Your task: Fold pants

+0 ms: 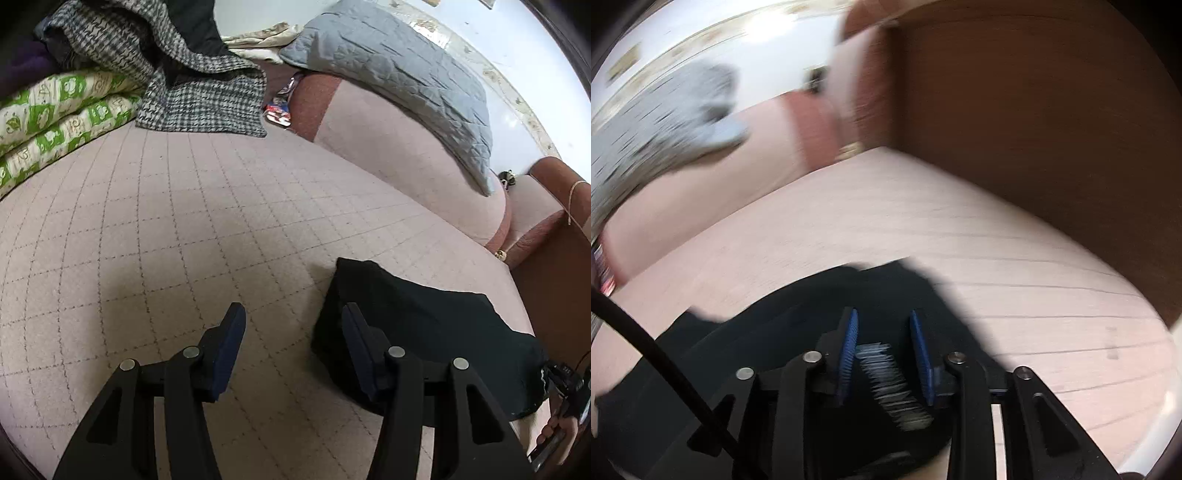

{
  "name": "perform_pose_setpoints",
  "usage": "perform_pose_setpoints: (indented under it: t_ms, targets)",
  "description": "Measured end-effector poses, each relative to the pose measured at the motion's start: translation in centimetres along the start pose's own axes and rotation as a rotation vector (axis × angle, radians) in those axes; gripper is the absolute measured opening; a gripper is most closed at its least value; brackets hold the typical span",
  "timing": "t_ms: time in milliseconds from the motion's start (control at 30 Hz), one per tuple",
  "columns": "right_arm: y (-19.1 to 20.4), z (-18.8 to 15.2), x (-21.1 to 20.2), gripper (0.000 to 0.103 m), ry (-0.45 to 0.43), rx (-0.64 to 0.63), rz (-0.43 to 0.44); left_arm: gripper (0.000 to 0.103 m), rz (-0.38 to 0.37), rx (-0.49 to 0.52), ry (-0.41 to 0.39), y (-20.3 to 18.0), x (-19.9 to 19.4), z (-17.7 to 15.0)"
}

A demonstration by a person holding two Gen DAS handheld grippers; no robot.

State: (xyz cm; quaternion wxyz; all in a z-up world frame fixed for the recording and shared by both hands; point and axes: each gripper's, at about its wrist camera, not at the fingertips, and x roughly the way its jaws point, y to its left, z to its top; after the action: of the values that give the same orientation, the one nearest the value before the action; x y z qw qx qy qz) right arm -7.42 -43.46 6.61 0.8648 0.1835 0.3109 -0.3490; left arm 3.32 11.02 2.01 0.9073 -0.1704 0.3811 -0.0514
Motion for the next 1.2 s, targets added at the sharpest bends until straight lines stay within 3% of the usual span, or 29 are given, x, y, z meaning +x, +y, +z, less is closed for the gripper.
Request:
perform_pose_setpoints:
  t_ms: [67, 167, 267, 300, 333, 433, 500, 600, 633, 667, 700, 733, 833, 900, 1000, 1033, 1067, 1200]
  targets:
    - [-2.2, 0.3, -0.4, 0.041, -0.017, 0.059, -0.044, 0.054, -0.014, 0.010, 0.006, -0.4, -0.2, -0.2]
    - [-3.8, 0.2, 0.0, 0.050, 0.028, 0.088, -0.026, 0.054, -0.034, 0.037, 0.011, -1.1, -0.5, -0.6]
    - [-3.8, -0.3, 0.9, 0.050, 0.063, 0.079, -0.005, 0.054, -0.044, 0.075, 0.006, -2.1, -0.8, -1.1]
    - [-3.6, -0.4, 1.3, 0.044, 0.078, 0.068, 0.022, 0.054, -0.042, 0.088, 0.004, -2.3, -0.9, -1.3]
    - [-3.3, -0.4, 1.7, 0.014, 0.108, 0.053, 0.063, 0.054, -0.037, 0.097, 0.005, -2.5, -0.9, -1.4]
    - [-3.4, -0.4, 1.0, 0.007, 0.111, 0.023, 0.015, 0.054, -0.024, 0.135, -0.003, -3.5, -1.8, -1.7]
    - [-3.8, -0.3, 0.7, 0.000, 0.130, -0.008, -0.090, 0.054, -0.032, 0.156, -0.014, -4.2, -2.7, -1.6]
    - [-5.4, -0.6, 1.3, 0.000, 0.179, -0.014, -0.238, 0.054, -0.057, 0.191, -0.021, -5.8, -3.7, -1.2]
    - [-6.5, -0.3, 1.0, 0.001, 0.179, 0.040, -0.218, 0.055, -0.066, 0.207, -0.017, -6.5, -3.9, -1.1]
    - [-7.4, 0.2, 0.3, 0.002, 0.155, 0.113, -0.135, 0.055, -0.084, 0.230, -0.004, -7.6, -4.0, -1.1]
    - [-7.9, 0.9, -0.2, 0.004, 0.134, 0.167, -0.047, 0.057, -0.100, 0.246, 0.010, -8.7, -3.9, -1.1]
    - [-7.9, 1.9, -0.4, 0.008, 0.126, 0.209, 0.097, 0.058, -0.115, 0.258, 0.023, -9.6, -3.8, -1.2]
    - [-5.9, 4.0, 1.6, 0.008, 0.204, 0.258, 0.458, 0.058, -0.223, 0.314, 0.096, -14.4, -2.5, -1.8]
    - [-4.2, 4.6, 4.3, 0.008, 0.285, 0.270, 0.612, 0.059, -0.267, 0.358, 0.140, -17.9, -1.3, -2.8]
    - [-1.9, 4.0, 8.9, 0.008, 0.411, 0.264, 0.691, 0.059, -0.314, 0.456, 0.200, -23.4, 0.7, -4.8]
    - [-1.7, 3.4, 10.7, 0.005, 0.458, 0.275, 0.674, 0.059, -0.330, 0.506, 0.227, -25.9, 1.5, -5.8]
    - [-1.9, 3.4, 11.8, 0.000, 0.463, 0.278, 0.636, 0.059, -0.346, 0.531, 0.246, -27.5, 2.0, -6.4]
    - [-2.2, 4.0, 11.6, 0.000, 0.381, 0.239, 0.504, 0.059, -0.397, 0.607, 0.318, -33.1, 3.6, -8.8]
